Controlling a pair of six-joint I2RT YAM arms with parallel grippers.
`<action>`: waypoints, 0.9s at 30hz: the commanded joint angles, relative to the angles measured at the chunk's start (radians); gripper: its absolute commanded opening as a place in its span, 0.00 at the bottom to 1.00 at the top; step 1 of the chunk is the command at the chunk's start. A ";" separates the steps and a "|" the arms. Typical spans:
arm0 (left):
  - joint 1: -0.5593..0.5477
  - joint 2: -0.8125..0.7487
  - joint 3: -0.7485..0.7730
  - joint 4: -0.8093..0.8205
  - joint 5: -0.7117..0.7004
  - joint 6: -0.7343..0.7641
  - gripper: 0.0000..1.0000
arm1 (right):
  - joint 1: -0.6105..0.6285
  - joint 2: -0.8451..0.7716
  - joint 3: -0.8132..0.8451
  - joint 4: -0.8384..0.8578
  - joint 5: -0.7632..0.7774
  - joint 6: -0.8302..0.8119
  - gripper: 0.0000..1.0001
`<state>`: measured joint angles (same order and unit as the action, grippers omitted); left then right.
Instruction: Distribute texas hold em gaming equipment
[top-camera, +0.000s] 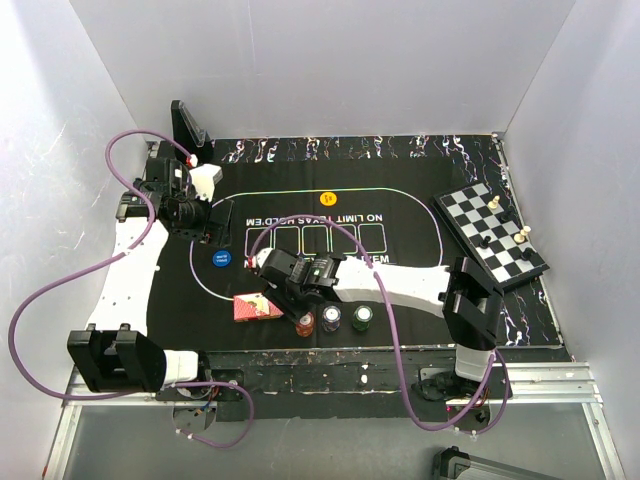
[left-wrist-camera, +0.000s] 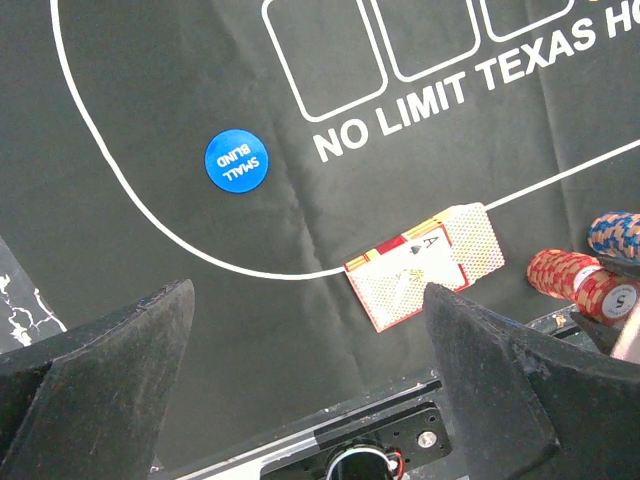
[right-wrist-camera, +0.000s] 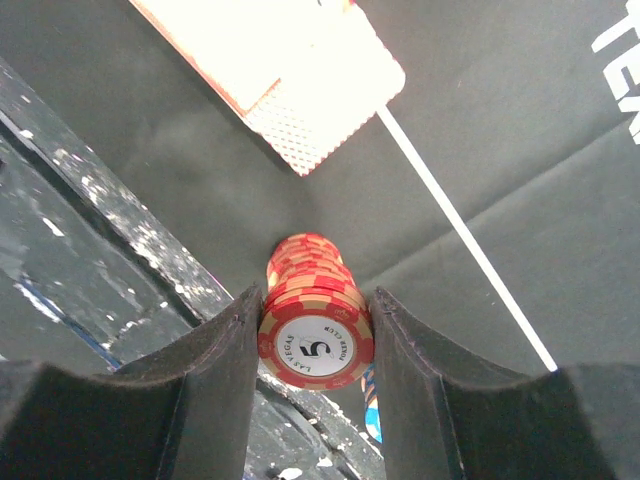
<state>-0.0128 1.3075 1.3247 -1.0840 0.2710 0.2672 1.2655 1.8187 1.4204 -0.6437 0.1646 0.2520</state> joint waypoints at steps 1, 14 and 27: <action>0.011 -0.031 0.039 0.001 0.049 -0.019 1.00 | -0.002 -0.004 0.135 -0.033 0.026 -0.033 0.01; 0.166 0.021 0.064 0.032 0.186 -0.059 1.00 | -0.110 0.459 0.817 -0.175 -0.017 -0.073 0.01; 0.226 0.041 0.057 0.056 0.224 -0.060 1.00 | -0.175 0.680 0.991 -0.019 -0.088 -0.023 0.01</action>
<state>0.1947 1.3537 1.3804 -1.0279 0.4534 0.2115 1.0809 2.4752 2.3402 -0.7483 0.1123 0.2104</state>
